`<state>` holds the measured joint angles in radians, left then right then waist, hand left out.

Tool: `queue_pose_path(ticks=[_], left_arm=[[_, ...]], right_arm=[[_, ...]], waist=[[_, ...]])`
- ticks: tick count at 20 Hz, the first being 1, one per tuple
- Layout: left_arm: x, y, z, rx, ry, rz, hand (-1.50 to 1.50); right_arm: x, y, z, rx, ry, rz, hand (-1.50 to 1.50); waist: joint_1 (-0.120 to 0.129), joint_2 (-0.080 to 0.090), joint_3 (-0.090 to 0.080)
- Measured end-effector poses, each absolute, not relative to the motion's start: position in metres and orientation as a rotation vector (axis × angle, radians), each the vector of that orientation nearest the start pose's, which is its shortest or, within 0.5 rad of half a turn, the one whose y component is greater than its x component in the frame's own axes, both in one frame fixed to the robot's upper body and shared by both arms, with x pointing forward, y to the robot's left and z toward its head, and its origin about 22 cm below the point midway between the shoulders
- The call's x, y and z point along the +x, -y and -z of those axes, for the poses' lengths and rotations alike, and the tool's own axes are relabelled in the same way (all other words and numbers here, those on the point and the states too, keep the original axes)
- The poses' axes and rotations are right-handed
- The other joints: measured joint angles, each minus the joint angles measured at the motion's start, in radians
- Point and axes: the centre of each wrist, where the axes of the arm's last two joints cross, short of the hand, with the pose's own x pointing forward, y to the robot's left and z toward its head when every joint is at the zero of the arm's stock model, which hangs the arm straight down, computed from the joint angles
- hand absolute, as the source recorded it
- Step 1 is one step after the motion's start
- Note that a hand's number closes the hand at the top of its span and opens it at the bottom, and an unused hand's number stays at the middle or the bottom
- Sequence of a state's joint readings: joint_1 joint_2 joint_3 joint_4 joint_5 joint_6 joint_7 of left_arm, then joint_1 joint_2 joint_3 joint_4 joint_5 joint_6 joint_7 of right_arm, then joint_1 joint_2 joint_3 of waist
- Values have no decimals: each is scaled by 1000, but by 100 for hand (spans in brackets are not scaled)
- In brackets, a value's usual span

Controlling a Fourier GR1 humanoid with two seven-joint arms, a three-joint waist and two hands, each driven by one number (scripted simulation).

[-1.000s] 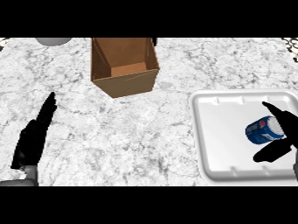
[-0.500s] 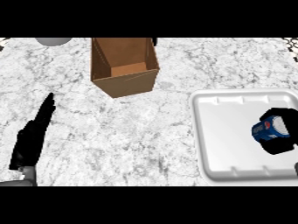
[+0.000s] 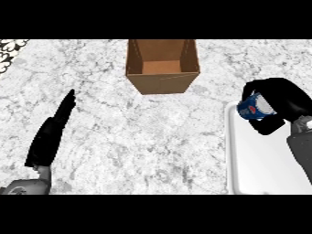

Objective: Pick the can from the tray and place it in the cardboard box

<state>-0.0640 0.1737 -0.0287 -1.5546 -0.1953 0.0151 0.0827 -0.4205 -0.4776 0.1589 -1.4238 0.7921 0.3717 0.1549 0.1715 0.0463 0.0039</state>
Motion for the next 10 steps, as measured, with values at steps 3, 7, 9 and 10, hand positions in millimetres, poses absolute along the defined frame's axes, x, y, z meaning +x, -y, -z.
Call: queue_pose_path(ticks=[3, 7, 9, 10], left_arm=[[261, -249, -23, 255, 1538, 331, 0], [266, -244, -26, 240, 1552, 349, 0], [268, -242, -28, 237, 1556, 348, 0], [268, -242, -28, 238, 1553, 346, 0]], right_arm=[[345, 259, -126, -766, 1353, -1445, 150], [366, 261, -152, -728, 1503, -1569, 150], [376, 266, -161, -710, 1571, -1599, 150], [381, 269, -166, -687, 1604, -1609, 150]], waist=[[32, 12, 2], [41, 20, 3], [37, 20, 3], [34, 20, 3]])
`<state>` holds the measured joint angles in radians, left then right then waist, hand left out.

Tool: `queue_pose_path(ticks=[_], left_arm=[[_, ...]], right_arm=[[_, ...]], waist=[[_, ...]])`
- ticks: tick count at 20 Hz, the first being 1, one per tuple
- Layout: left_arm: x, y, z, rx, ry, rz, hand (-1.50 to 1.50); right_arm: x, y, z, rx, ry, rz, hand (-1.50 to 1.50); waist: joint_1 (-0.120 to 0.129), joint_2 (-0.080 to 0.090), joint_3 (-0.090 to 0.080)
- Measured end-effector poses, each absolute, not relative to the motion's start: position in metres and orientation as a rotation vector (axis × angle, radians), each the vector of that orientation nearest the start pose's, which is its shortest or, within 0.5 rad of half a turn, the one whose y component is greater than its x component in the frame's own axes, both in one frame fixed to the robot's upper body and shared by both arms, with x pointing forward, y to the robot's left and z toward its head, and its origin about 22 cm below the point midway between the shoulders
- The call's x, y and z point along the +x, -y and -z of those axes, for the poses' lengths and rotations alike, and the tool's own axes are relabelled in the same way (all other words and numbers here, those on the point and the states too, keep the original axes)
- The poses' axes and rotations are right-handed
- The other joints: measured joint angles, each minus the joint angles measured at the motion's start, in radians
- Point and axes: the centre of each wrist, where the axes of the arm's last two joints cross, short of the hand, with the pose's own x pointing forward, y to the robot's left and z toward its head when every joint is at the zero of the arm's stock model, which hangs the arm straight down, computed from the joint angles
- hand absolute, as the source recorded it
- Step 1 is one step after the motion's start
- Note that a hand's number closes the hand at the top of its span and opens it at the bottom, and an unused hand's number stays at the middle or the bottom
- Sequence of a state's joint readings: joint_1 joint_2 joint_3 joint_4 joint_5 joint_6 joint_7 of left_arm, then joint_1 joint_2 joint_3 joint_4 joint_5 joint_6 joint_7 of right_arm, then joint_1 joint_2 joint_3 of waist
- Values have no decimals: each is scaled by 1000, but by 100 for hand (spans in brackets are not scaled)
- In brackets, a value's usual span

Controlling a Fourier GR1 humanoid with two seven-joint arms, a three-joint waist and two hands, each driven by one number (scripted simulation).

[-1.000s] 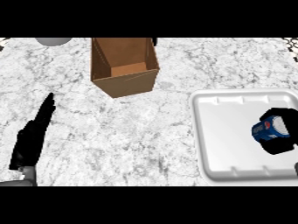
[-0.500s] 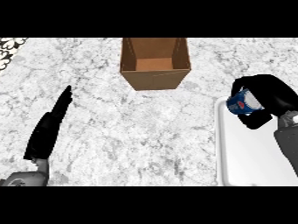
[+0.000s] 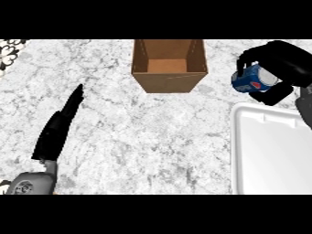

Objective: Pick the can from the tray and place it in the cardboard box

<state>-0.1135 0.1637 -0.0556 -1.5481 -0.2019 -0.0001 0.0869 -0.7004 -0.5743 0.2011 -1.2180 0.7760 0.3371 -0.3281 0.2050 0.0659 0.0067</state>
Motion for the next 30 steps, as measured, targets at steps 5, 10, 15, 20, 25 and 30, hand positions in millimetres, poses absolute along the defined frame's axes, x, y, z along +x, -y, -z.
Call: queue_pose_path(ticks=[5, 10, 15, 20, 25, 30], left_arm=[[270, -241, -28, 243, 1551, 340, 0], [273, -242, -29, 256, 1546, 333, 0], [274, -249, -25, 276, 1531, 317, 0], [276, -255, -23, 292, 1512, 300, 0], [269, -260, -19, 301, 1501, 289, 0], [264, -260, -17, 311, 1499, 275, 0]], right_arm=[[404, 275, -184, -450, 1835, -1561, 150], [425, 270, -204, -179, 2034, -1454, 150], [444, 249, -220, -29, 2131, -1382, 150], [459, 217, -236, 57, 2149, -1374, 150], [468, 173, -241, 112, 2124, -1423, 150], [471, 124, -237, 166, 2064, -1504, 150]], waist=[[-13, -3, 0], [-26, -8, -2], [-53, -18, -5], [-76, -25, -6], [-91, -33, -7], [-102, -36, -8]])
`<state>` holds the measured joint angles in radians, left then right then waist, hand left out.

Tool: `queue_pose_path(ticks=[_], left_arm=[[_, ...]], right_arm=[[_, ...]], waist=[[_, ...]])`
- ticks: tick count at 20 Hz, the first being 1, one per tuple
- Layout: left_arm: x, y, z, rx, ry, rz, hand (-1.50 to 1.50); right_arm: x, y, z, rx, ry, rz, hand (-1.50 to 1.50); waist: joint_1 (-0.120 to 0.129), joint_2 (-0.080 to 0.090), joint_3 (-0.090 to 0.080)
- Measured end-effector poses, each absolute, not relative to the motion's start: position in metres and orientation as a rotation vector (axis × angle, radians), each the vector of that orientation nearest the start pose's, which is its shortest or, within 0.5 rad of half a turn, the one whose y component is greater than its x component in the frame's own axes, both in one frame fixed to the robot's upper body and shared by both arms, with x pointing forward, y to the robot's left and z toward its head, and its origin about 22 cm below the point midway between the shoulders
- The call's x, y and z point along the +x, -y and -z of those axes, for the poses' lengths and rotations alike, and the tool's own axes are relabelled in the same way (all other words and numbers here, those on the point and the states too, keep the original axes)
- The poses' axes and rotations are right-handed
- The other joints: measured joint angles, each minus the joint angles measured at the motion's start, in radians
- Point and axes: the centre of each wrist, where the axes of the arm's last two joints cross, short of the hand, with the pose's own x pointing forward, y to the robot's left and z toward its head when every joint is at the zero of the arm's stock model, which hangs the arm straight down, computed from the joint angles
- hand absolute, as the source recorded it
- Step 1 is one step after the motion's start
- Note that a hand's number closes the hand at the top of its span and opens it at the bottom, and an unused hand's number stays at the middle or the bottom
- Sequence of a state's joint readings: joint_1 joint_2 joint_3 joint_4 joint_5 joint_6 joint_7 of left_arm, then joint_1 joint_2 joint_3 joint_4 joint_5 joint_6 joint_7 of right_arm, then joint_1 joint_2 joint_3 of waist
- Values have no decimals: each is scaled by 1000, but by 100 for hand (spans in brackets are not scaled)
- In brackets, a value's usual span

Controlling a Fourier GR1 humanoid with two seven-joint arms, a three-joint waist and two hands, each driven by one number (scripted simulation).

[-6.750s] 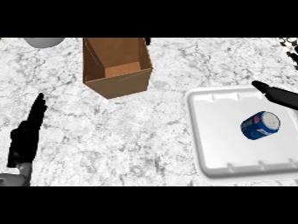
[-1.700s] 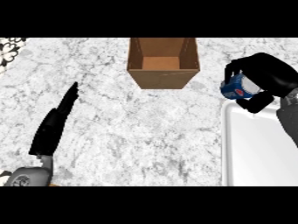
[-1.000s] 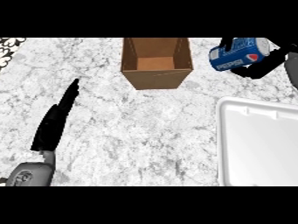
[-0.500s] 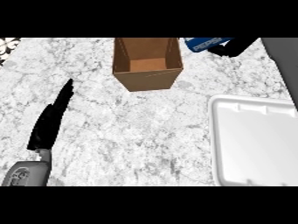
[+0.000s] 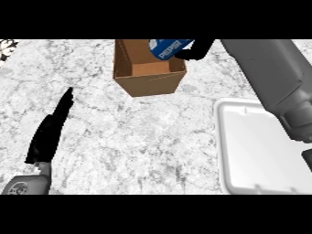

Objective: Pick the can from the tray and place it in the cardboard box

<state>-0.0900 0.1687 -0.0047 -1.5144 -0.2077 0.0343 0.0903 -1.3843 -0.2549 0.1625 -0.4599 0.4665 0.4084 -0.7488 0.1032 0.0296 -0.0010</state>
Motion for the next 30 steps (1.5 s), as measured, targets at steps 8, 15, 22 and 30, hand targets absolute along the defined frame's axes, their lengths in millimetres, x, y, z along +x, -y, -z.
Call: queue_pose_path(ticks=[8, 15, 22, 30], left_arm=[[263, -261, -17, 325, 1493, 267, 0], [263, -263, -20, 323, 1497, 273, 0], [264, -262, -21, 308, 1502, 284, 0], [266, -257, -22, 303, 1510, 289, 0]], right_arm=[[463, 57, -203, 218, 1960, -1648, 150], [456, 37, -170, 207, 1836, -1674, -150], [455, 38, -155, 296, 1822, -1545, -150], [461, 48, -162, 460, 1853, -1107, -150]], waist=[[-13, 0, -1], [-6, 0, -1], [12, 4, -1], [15, 11, 0]])
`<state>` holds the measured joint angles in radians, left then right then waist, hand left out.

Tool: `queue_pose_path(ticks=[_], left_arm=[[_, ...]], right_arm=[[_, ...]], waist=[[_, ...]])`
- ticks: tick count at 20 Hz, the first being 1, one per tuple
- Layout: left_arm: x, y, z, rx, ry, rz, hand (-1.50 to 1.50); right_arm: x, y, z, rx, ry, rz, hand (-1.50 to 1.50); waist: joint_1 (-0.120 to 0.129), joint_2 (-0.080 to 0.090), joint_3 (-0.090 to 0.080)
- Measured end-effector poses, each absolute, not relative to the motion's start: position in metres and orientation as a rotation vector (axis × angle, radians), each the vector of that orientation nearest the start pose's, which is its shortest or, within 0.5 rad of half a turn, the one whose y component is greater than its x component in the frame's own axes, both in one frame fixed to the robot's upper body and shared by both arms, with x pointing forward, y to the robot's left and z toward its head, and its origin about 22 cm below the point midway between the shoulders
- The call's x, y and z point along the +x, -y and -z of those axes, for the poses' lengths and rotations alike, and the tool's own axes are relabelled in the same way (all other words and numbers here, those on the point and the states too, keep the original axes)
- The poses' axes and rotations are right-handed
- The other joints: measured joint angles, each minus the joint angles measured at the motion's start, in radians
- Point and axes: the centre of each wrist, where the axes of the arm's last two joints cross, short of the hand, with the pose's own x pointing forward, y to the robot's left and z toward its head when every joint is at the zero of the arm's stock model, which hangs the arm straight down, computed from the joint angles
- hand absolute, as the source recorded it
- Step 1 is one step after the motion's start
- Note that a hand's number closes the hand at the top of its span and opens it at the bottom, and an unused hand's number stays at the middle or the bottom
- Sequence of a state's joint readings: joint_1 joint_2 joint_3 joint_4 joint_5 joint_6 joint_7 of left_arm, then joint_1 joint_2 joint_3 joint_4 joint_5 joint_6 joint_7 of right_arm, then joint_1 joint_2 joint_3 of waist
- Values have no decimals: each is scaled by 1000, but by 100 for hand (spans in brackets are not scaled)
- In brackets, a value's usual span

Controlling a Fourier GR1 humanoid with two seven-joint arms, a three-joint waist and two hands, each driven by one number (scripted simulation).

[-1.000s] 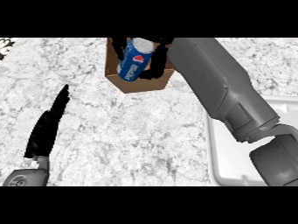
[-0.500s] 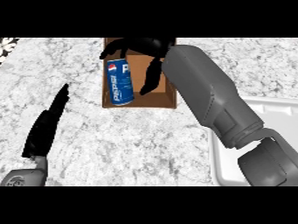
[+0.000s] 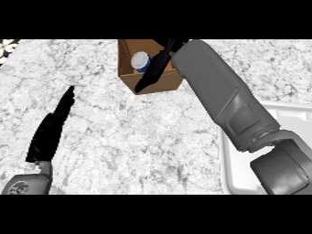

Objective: Pick the can from the tray and place it in the cardboard box

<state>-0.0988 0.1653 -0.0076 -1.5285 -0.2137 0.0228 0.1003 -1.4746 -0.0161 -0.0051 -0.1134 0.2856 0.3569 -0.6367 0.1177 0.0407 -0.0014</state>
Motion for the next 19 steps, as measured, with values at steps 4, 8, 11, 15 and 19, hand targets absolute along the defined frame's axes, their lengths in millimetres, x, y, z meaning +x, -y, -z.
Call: queue_pose_path(ticks=[4, 8, 11, 15, 19], left_arm=[[265, -255, -22, 302, 1514, 283, 0], [265, -257, -23, 302, 1526, 289, 0], [267, -257, -26, 295, 1536, 297, 0], [267, -255, -28, 290, 1552, 308, 0], [269, -250, -31, 280, 1568, 319, 0]], right_arm=[[468, 66, -171, 531, 1829, -927, -150], [478, 102, -181, 501, 1837, -766, -150], [484, 131, -194, 453, 1845, -685, -150], [488, 168, -203, 423, 1855, -595, -150], [488, 205, -214, 402, 1874, -573, -150]], waist=[[1, 6, 0], [8, 14, 0], [15, 23, 1], [32, 35, 2], [45, 48, 4]])
